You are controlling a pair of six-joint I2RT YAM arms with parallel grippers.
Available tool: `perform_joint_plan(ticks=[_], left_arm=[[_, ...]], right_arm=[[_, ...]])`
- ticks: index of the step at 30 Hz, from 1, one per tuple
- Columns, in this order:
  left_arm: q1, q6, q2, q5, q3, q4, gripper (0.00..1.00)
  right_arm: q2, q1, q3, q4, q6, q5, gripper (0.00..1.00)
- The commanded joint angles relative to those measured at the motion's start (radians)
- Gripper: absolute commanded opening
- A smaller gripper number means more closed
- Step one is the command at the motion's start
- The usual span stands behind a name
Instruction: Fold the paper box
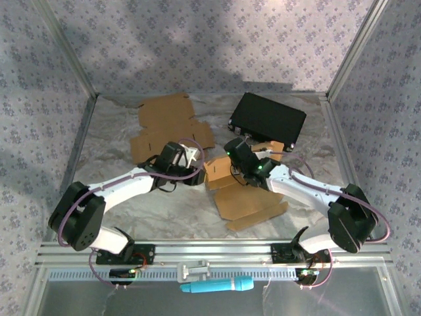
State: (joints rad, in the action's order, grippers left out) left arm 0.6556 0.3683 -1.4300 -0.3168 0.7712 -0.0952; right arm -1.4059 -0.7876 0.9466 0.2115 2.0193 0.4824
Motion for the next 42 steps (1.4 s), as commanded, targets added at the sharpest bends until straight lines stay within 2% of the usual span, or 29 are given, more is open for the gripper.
perform_joint_plan(ticks=[1,6,13,16,18,21,23,27,29,33,35,38,42], left_arm=[[0.020,-0.050,-0.021,0.007,0.000,0.029,0.45],[0.039,-0.058,-0.030,0.023,-0.003,0.032,0.45],[0.059,-0.076,-0.025,0.018,-0.028,0.046,0.45],[0.065,-0.075,-0.015,0.014,-0.036,0.042,0.45],[0.065,-0.044,0.019,0.050,-0.031,0.007,0.46],[0.065,0.066,0.107,0.110,-0.024,-0.063,0.51],[0.065,0.176,0.154,0.106,-0.013,-0.116,0.51],[0.072,0.446,0.229,0.059,-0.069,-0.072,0.54],[0.071,0.522,0.245,0.046,-0.086,-0.035,0.54],[0.051,0.692,0.232,0.020,-0.157,0.123,0.53],[0.021,0.807,0.192,0.012,-0.219,0.239,0.48],[-0.038,0.983,0.082,0.005,-0.301,0.543,0.41],[-0.077,1.060,-0.080,0.012,-0.263,0.808,0.41]], right_arm=[[-0.015,0.007,-0.022,0.005,-0.012,-0.003,0.00],[-0.013,0.006,-0.070,-0.079,-0.063,0.005,0.00],[-0.001,0.011,-0.210,-0.319,-0.167,0.021,0.00],[0.005,0.020,-0.224,-0.350,-0.201,0.012,0.00],[0.011,0.023,-0.231,-0.358,-0.205,0.015,0.00],[0.030,0.028,-0.229,-0.355,-0.192,0.035,0.00],[0.059,0.047,-0.215,-0.330,-0.181,0.047,0.00],[0.112,0.089,-0.154,-0.263,-0.176,0.047,0.00],[0.135,0.091,-0.115,-0.196,-0.167,0.068,0.00],[0.170,0.094,-0.037,-0.054,-0.117,0.096,0.00],[0.177,0.103,-0.007,-0.007,-0.100,0.099,0.00],[0.183,0.111,0.025,0.022,-0.076,0.098,0.00],[0.184,0.122,0.052,0.041,-0.049,0.092,0.00]])
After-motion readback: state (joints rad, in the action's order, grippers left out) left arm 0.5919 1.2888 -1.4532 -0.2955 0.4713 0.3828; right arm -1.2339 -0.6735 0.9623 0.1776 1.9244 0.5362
